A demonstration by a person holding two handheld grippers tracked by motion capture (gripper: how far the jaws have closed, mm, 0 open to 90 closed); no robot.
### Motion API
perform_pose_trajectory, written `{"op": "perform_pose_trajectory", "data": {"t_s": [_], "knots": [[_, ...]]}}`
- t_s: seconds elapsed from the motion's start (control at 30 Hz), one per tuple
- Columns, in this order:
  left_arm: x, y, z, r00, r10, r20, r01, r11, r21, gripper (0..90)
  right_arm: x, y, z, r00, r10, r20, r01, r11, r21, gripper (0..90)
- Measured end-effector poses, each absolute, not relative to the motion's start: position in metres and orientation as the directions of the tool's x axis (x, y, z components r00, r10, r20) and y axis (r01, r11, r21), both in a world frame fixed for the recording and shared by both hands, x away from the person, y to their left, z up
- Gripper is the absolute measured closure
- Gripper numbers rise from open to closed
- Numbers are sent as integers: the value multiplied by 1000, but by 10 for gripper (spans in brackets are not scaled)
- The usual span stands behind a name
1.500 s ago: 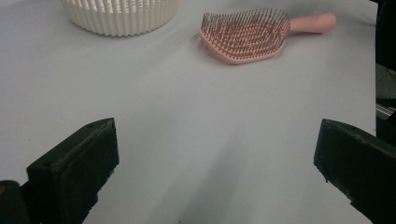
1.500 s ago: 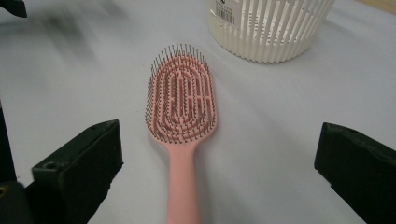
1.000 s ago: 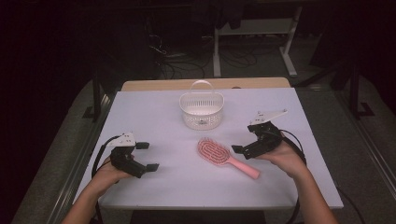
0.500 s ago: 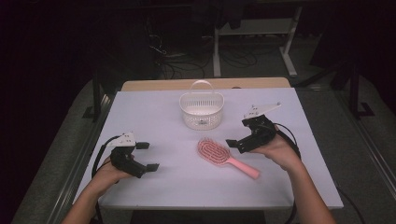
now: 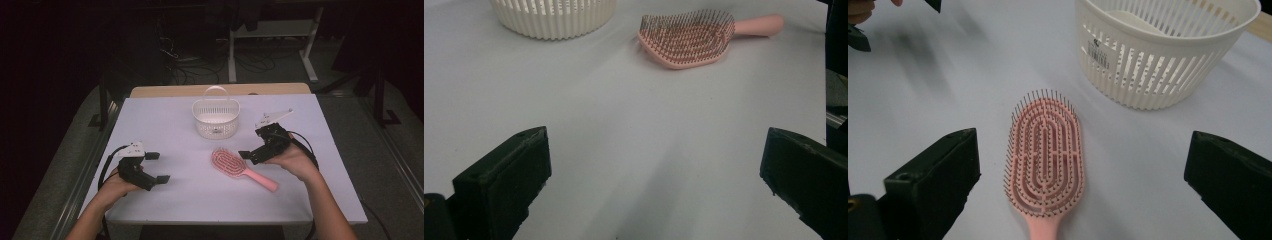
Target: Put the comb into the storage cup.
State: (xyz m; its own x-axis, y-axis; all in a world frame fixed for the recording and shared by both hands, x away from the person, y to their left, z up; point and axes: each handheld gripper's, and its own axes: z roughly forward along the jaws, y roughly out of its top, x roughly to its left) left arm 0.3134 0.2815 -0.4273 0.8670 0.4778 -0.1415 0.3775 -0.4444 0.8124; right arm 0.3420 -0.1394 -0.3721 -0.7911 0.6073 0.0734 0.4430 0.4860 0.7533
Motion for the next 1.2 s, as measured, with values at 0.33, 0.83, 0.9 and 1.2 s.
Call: {"op": "perform_pose_trajectory", "data": {"t_s": [0.33,0.83,0.9,1.2], "knots": [[314,282,-427,868,476,-141,376,-445,813,0,340,-142,-374,-789,609,76,465,512,722,20],[313,281,-428,868,476,-139,375,-448,812,0,338,-139,-382,-788,613,61,503,583,638,20],[313,281,-428,869,476,-138,375,-449,811,0,338,-138,-383,-790,611,58,506,595,624,20],[313,281,-427,869,474,-138,375,-450,811,0,337,-136,-387,-787,614,54,529,628,571,20]]}}
